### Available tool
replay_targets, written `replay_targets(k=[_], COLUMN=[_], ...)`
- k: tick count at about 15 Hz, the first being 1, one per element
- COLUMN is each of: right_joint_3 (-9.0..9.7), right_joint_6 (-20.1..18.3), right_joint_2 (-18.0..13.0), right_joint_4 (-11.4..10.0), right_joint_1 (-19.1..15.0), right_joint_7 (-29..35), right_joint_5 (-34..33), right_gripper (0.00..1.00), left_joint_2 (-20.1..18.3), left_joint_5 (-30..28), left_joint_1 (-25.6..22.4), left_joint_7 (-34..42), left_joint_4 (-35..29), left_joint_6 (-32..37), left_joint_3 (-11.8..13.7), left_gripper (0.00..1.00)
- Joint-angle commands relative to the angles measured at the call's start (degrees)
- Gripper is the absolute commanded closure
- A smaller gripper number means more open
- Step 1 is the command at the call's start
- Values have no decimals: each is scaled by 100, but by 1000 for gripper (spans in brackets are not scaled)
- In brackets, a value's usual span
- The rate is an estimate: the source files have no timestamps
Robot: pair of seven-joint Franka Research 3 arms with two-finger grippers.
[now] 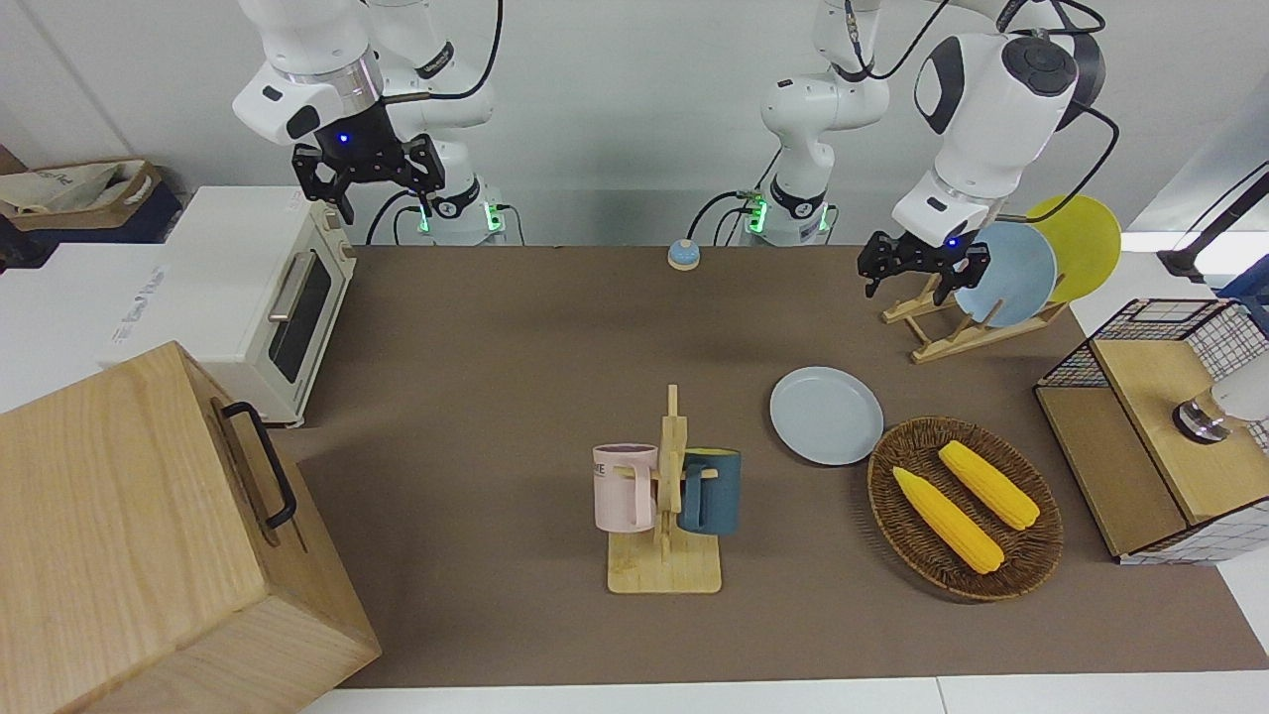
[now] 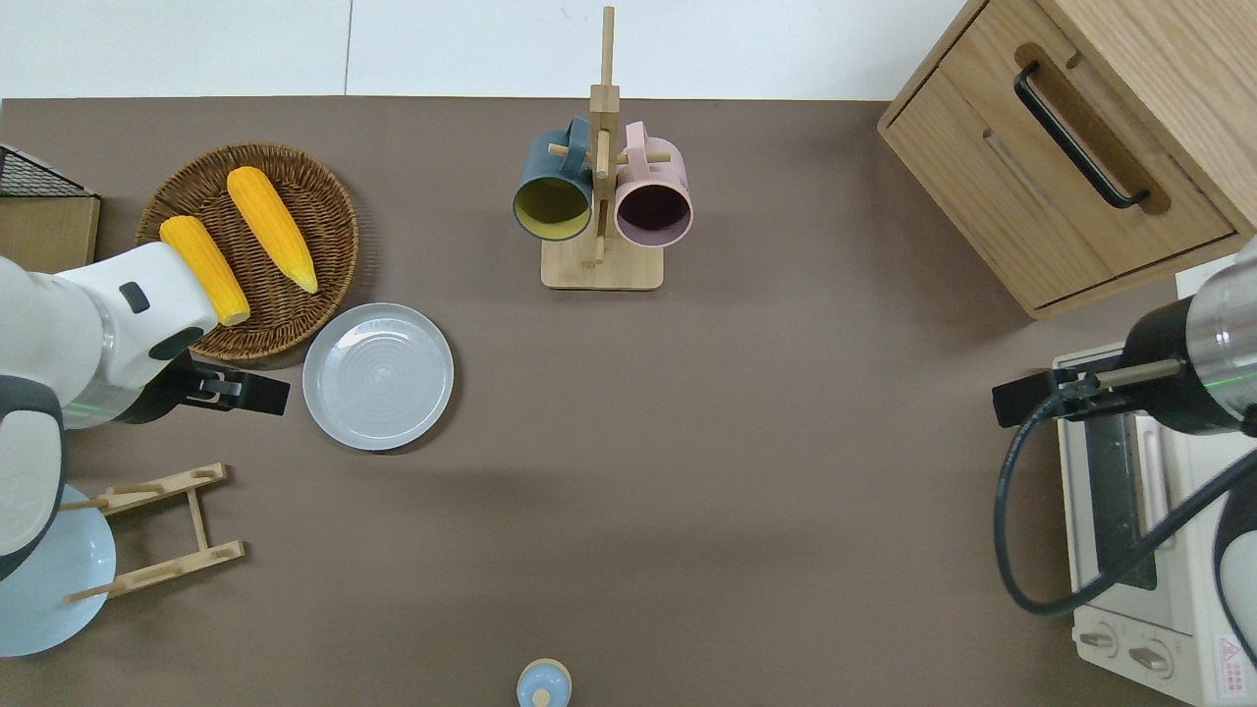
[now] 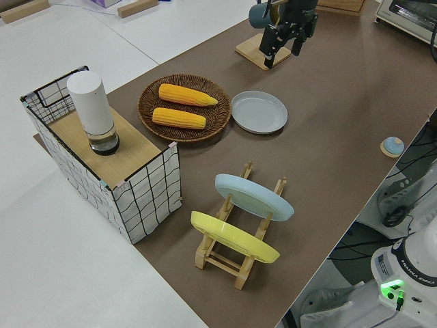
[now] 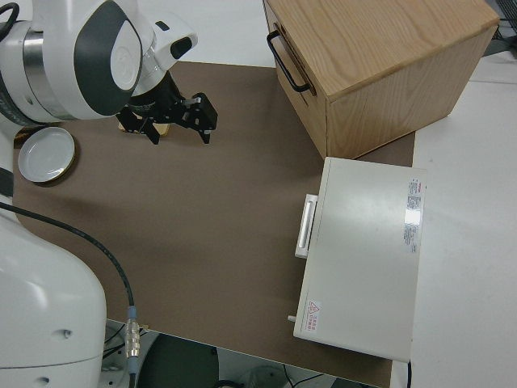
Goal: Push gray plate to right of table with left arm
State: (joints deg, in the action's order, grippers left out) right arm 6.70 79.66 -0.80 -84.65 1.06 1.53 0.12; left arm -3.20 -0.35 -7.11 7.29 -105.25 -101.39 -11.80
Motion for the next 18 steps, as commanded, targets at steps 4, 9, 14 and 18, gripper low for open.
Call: replay_targets(k=[4,9,14,18], right_joint_3=[86,77,86,86], right_joint_6=[-83,-83,-83,-83], right_joint_2=[-17,-17,-17,-17], right_joint_4=[46,46,46,46], right_joint_1=[-115,-115,-115,-115], right_joint_7=[5,14,5,5], right_joint_5=[59,59,59,59], right_gripper=[17,17,17,17], left_joint_2=[-41,-41,-49,-49], left_joint_5=[52,52,52,52], left_joint_1=[-19,-19,-37,-63], left_joint_7=[35,35,27,27], left_joint_4=[22,4,-13,-14], left_joint_6=[357,357,375,436], left_joint_3=[38,29,38,38], left_gripper=[0,0,0,0])
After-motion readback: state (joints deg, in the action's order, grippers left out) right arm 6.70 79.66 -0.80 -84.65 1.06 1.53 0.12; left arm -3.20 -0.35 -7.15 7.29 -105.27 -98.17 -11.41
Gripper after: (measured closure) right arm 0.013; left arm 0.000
